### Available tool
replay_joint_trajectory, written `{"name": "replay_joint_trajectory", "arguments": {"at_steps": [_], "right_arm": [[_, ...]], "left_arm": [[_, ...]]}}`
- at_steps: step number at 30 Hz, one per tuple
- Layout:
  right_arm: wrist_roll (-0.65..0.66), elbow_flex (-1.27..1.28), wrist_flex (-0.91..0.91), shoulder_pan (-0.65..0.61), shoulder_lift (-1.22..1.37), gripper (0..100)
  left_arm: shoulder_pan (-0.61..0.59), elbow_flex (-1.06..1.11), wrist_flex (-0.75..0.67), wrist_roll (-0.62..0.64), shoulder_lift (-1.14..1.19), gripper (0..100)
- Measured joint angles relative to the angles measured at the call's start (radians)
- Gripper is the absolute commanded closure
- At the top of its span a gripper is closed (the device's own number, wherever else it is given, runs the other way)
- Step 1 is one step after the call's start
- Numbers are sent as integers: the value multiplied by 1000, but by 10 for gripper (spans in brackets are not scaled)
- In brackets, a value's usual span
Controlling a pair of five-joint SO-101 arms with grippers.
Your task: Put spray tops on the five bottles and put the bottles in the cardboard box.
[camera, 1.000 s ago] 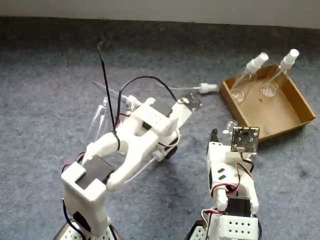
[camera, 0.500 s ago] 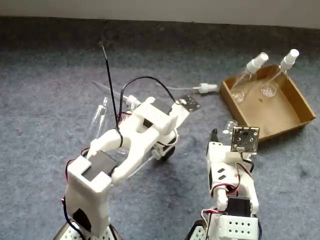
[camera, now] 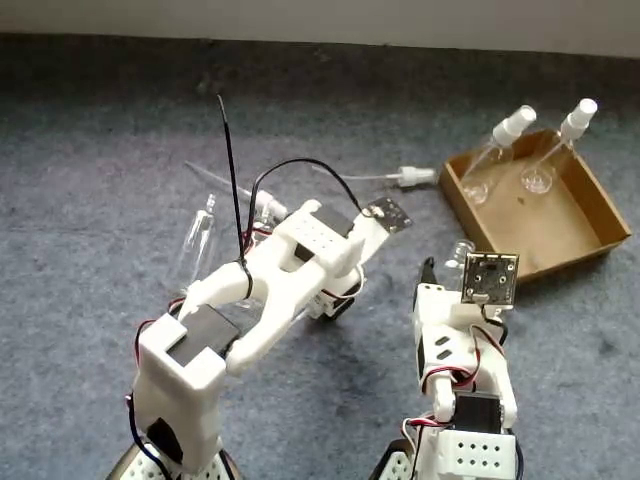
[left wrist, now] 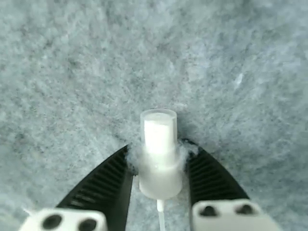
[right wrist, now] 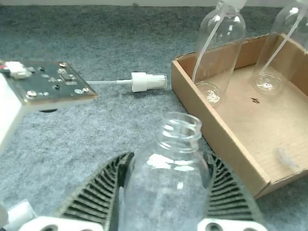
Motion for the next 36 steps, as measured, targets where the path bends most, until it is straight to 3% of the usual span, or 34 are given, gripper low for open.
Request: {"name": "replay_joint_trajectory", "arguments": {"at_steps": [6,20,30,36], "right_arm": [[0,0,0,-28,0,867],[0,0,0,-232,0,867],[0,0,0,-241,0,867],[0,0,0,-348,0,866]], "left_arm": [[0,0,40,-2,-48,996],[-6,0,158,0,-543,996],[-38,0,153,-2,-799,996],[-40,0,78,-2,-919,996]]}}
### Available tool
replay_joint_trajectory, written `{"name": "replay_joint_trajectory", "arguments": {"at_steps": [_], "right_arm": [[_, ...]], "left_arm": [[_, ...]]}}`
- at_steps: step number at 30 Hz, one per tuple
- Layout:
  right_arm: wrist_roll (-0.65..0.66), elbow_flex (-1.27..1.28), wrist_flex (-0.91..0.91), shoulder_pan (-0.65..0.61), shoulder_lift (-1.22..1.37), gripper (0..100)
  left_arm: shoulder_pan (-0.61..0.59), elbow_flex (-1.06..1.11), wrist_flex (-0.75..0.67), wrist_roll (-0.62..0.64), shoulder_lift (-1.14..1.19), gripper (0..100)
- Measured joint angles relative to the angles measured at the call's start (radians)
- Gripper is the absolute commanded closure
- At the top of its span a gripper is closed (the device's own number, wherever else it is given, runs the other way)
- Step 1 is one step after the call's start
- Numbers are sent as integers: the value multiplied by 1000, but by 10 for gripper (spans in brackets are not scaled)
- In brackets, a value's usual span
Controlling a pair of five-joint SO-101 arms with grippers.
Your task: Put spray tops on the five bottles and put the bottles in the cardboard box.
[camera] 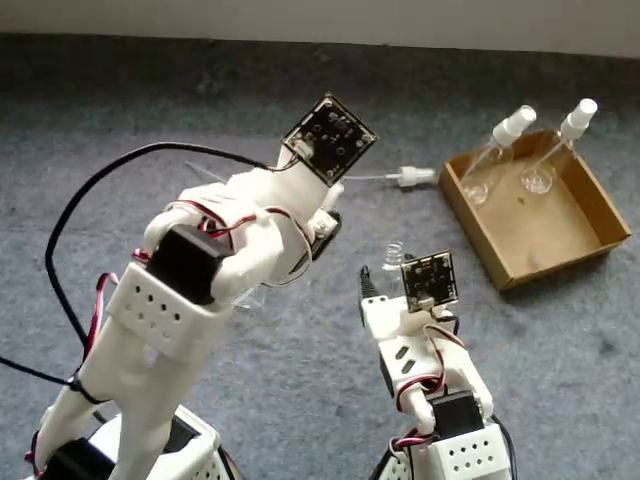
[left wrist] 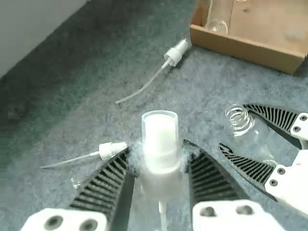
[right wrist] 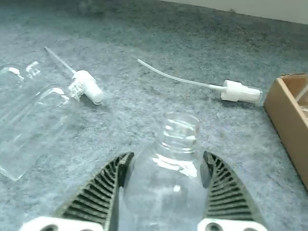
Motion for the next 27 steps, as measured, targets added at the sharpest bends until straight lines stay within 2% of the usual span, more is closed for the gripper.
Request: {"name": "replay_joint_trajectory", "arguments": {"at_steps": [9,13,20,27], "right_arm": [[0,0,-2,-43,0,867],[0,23,-121,-123,-5,867],[0,31,-356,-135,0,868],[0,31,-384,-135,0,868]], "left_arm": [[-130,0,-112,0,-132,996],[-147,0,-160,8,-190,996],[-153,0,-249,244,-264,996],[-146,0,-354,264,-264,996]]}}
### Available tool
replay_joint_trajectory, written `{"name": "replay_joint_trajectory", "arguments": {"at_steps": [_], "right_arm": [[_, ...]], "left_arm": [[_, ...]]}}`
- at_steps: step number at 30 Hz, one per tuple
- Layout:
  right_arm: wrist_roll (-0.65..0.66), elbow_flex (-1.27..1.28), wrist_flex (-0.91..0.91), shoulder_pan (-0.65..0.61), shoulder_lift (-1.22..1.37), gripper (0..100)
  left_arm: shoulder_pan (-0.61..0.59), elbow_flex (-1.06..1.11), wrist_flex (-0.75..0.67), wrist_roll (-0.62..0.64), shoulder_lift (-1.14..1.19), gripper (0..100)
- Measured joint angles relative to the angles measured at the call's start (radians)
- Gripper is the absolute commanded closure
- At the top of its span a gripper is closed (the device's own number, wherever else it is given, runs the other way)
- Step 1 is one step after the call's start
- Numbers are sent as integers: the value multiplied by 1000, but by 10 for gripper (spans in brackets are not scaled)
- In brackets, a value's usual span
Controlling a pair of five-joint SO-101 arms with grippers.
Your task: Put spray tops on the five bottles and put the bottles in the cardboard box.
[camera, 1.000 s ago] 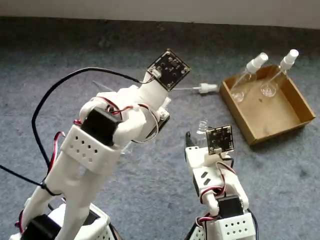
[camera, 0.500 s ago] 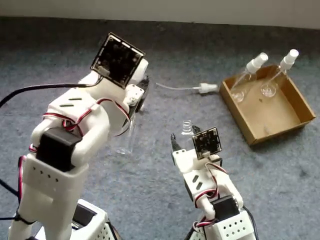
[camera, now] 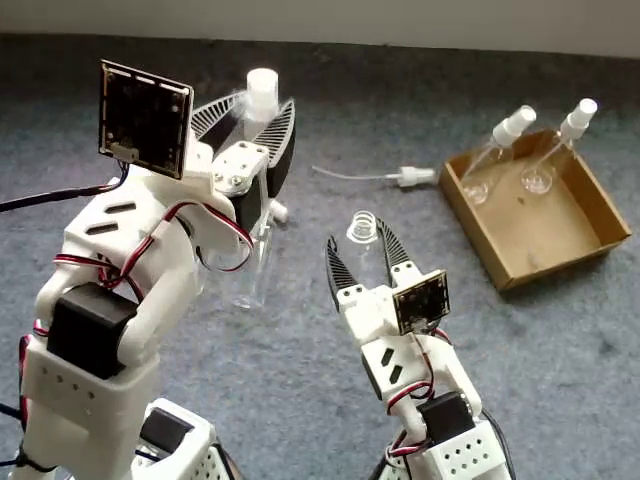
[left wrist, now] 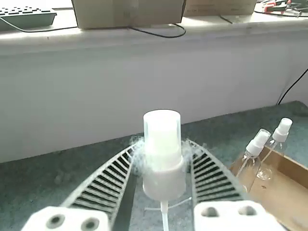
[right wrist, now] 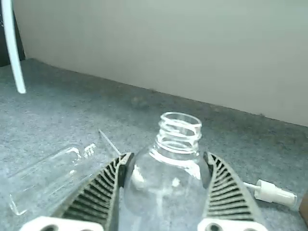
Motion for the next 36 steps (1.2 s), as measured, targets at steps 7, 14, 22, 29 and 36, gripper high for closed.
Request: {"name": "replay_joint_trajectory", "arguments": {"at_steps": [7,14,22,29,36], "right_arm": [[0,0,-46,0,0,868],[71,0,-84,0,0,868],[158,0,-87,-5,0,868],[158,0,-87,-5,0,868],[158,0,-87,-5,0,868]], "left_arm": [[140,38,-178,0,-12,996],[144,342,-592,0,-97,996],[144,546,-821,-72,-213,996],[244,546,-829,-75,-226,996],[256,548,-798,-35,-226,996]]}}
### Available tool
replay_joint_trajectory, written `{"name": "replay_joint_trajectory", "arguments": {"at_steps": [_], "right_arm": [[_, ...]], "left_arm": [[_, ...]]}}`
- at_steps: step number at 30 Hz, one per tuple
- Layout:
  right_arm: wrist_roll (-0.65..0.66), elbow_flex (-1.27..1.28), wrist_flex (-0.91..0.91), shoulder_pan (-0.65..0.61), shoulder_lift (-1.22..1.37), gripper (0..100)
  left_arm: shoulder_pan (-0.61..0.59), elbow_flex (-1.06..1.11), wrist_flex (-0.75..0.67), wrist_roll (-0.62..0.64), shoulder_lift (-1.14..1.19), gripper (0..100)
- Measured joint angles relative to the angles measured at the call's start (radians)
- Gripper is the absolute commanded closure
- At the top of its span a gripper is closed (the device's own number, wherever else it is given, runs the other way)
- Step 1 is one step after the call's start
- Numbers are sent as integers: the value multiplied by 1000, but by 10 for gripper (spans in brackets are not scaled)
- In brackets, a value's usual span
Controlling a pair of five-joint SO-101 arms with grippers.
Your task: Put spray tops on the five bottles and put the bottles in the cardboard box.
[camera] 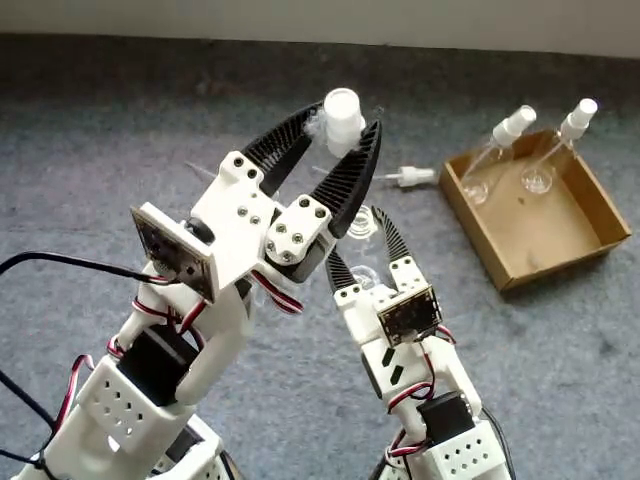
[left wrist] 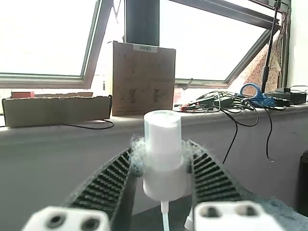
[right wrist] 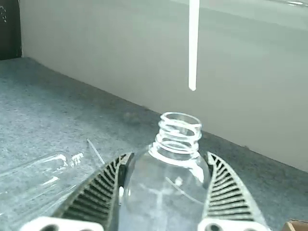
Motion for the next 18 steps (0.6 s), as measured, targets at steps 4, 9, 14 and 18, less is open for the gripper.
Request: {"name": "replay_joint_trajectory", "arguments": {"at_steps": [4,9,14,18], "right_arm": [[0,0,0,0,0,868],[0,0,0,0,0,868],[0,0,0,0,0,868],[0,0,0,2,0,868]], "left_arm": [[0,0,49,95,0,996],[0,-2,57,110,0,996],[0,-55,112,112,0,996],[0,-72,180,112,-2,996]]}}
